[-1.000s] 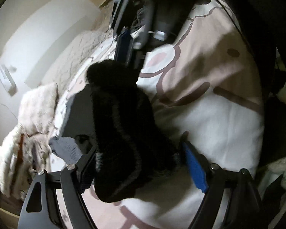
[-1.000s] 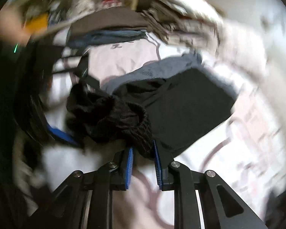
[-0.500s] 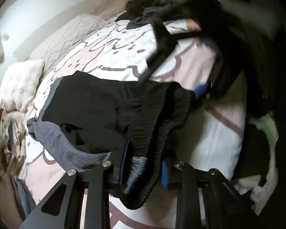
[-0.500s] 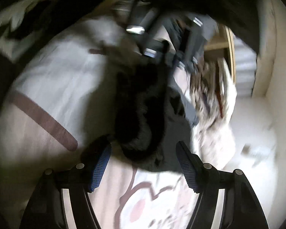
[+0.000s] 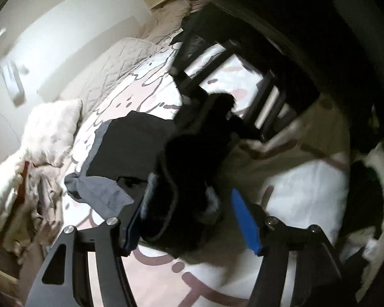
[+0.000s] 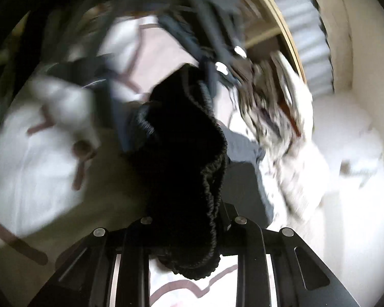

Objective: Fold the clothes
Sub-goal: 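Lift the cuff end with both tools and fold it over the pants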

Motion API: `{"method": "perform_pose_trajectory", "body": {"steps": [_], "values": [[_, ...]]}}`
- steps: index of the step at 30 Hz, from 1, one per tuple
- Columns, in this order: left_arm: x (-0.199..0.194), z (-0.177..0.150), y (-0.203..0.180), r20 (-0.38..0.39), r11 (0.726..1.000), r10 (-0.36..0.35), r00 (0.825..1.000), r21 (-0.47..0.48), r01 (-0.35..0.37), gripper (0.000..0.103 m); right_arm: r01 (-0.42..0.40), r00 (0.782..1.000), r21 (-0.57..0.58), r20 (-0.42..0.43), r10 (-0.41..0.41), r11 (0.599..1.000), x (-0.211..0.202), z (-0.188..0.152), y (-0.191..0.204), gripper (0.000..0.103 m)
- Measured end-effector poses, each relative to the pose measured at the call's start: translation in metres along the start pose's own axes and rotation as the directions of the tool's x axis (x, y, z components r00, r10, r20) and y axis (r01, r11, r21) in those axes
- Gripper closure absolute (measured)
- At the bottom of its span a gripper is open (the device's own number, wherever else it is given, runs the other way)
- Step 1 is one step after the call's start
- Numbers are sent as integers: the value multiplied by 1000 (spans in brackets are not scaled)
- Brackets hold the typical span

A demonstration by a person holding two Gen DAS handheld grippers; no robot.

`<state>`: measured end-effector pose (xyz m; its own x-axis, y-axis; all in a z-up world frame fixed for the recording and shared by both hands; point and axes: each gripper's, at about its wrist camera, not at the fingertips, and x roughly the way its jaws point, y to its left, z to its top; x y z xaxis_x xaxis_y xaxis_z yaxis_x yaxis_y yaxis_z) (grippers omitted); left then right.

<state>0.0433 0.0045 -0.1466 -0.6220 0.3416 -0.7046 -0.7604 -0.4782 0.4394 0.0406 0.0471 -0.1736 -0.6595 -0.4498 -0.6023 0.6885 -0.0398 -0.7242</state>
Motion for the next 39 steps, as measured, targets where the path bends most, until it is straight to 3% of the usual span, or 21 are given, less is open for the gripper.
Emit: {"method": "perform_pose_trajectory", "body": {"steps": [7, 9, 10, 13, 17, 22, 25, 28, 30, 32, 34, 39], "values": [[18, -7, 1, -26, 998, 54, 998, 44, -53, 37, -73, 997, 134, -26, 77, 988, 3, 3, -23, 78], [20, -8, 0, -36, 997, 31, 999, 66, -28, 59, -74, 997, 132, -22, 78, 988, 1, 4, -23, 79], [19, -8, -2, -41, 996, 26, 999, 86, -22, 76, -68, 997, 126, -17, 71, 990, -2, 6, -21, 80], [7, -4, -8, -32, 991, 28, 999, 131, -23, 79, -50, 999, 110, 3, 50, 993, -14, 10, -15, 83], [-31, 15, -1, 21, 992, 63, 998, 112, -65, 80, 40, 999, 51, 36, -42, 998, -43, 21, -16, 84], [-90, 41, 2, 75, 993, 61, 995, 97, -68, 80, 110, 991, 99, 60, -116, 989, -93, 37, -37, 84], [-132, 56, -1, 78, 998, -18, 997, 60, 14, 80, 106, 992, 113, 61, -114, 988, -130, 46, -41, 84], [-165, 67, -7, 76, 992, -123, 990, 19, 122, 80, 29, 997, 156, 70, -40, 987, -175, 52, -42, 84], [-176, 74, -9, 63, 974, -217, 974, -47, 220, 80, -71, 995, 236, 81, 53, 969, -201, 55, -50, 84], [-170, 74, -8, 28, 951, -288, 957, -108, 289, 79, -223, 975, 397, 94, 202, 890, -210, 53, -62, 84], [-161, 74, -5, -3, 927, -342, 940, -168, 336, 79, -306, 950, 501, 98, 298, 809, -201, 48, -70, 84], [-112, 78, 56, -7, 874, -412, 911, -285, 393, 79, -299, 944, 570, 57, 326, 765, -159, 35, -94, 84]]}}
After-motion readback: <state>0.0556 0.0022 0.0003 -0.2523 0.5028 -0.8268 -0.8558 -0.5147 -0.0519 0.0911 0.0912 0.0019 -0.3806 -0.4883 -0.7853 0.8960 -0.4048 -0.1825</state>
